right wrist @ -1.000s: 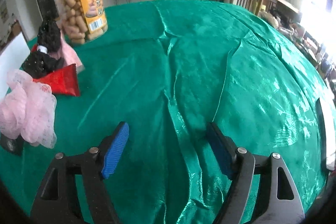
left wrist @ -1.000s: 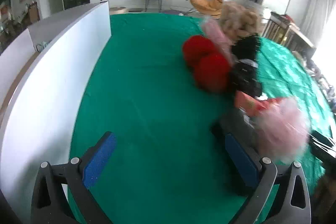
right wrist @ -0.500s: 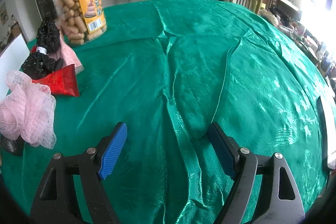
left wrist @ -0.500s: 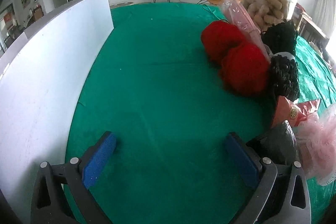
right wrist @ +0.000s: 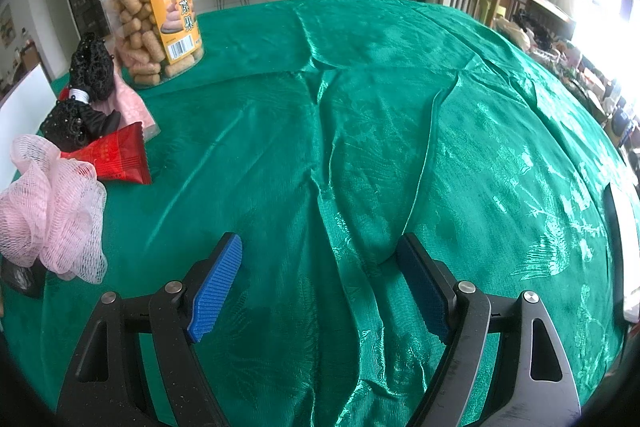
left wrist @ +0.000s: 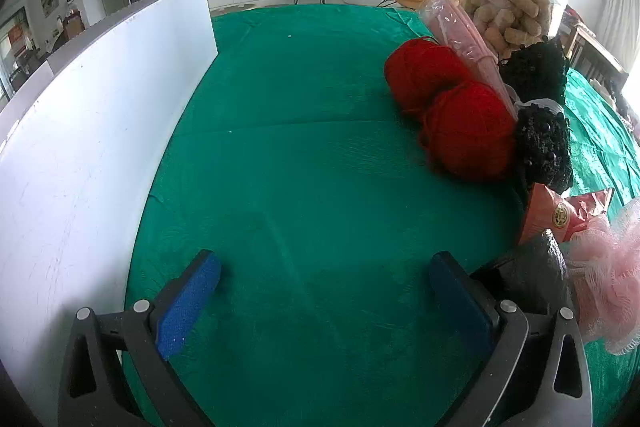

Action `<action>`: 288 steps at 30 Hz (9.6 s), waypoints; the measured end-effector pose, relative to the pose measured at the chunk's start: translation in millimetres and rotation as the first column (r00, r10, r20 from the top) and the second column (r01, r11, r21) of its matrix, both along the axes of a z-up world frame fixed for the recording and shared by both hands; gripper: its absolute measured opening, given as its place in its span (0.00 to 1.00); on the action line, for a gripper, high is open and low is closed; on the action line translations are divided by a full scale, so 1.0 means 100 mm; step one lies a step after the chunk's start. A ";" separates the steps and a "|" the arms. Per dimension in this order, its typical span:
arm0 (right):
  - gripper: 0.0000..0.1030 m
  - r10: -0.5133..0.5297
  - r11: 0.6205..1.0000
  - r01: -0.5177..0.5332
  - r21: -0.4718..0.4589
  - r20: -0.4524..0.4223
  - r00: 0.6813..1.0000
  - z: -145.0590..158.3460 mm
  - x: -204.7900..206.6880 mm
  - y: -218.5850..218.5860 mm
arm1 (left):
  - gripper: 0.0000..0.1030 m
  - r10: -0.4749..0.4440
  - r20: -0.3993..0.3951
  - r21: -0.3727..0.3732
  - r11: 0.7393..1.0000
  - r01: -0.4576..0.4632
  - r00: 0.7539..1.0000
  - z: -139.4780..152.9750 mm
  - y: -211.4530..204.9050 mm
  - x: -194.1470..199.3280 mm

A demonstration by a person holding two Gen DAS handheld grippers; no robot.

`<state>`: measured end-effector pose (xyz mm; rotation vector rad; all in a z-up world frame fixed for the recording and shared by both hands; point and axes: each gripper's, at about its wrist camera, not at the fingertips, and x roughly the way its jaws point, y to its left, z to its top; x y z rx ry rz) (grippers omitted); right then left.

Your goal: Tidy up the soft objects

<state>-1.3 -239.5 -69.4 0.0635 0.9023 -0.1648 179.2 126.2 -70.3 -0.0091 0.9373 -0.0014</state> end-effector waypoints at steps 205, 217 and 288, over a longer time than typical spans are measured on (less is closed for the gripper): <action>0.81 -0.012 1.000 0.012 0.001 0.005 1.000 0.01 0.43 -0.15 | 1.00 0.004 -0.016 0.011 1.000 -0.004 1.000 -0.01 0.06 0.59; 0.81 -0.012 1.000 0.012 0.002 0.005 1.000 0.01 0.43 -0.14 | 1.00 0.011 -0.004 0.014 1.000 -0.011 1.000 -0.02 0.05 0.55; 0.69 0.729 0.567 -0.703 0.430 0.137 0.671 1.49 0.71 3.91 | 0.94 0.425 0.162 0.019 0.901 -0.434 0.890 1.55 2.63 -1.63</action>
